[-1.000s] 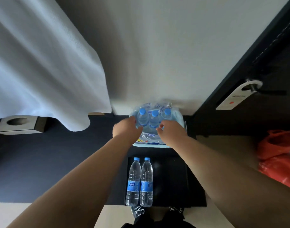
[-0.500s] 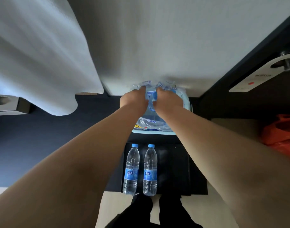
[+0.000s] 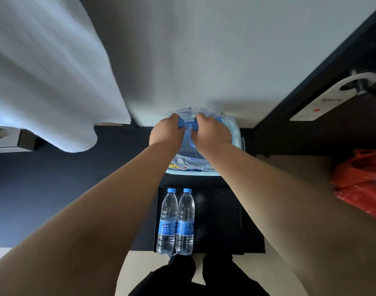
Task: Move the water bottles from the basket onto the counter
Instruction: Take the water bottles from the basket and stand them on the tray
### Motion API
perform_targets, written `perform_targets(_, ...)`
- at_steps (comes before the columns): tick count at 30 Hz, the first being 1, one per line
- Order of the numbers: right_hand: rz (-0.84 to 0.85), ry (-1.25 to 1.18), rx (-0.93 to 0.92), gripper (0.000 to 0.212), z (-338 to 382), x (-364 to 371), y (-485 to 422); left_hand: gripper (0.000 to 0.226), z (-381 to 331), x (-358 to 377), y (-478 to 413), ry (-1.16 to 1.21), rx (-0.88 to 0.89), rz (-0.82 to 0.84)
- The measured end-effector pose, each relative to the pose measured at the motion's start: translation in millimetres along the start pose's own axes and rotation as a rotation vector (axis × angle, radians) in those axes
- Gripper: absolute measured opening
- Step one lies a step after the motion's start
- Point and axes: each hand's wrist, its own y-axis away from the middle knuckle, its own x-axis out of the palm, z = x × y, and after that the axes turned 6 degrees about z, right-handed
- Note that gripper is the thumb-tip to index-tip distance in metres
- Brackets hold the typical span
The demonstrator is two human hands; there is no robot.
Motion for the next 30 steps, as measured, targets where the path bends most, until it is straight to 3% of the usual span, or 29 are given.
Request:
perform_targets(10, -0.141, -0.150, -0.049, 0.024, 17.5, -71.1, 51.3, 0.024, -18.7, -66.3, 59.1, 0.060, 0.079, -0.097)
perform_targets(20, -0.340, -0.233, -0.094, 0.022, 37.5, -136.8, 126.9, 0.023, -48.2, -121.8, 132.9, 0.096, 0.255, -0.313)
perform_targets(30, -0.171, -0.206, -0.038, 0.028, 9.0, -102.7, 179.3, 0.019, -45.4, -95.9, 183.4, 0.024, 0.272, -0.176)
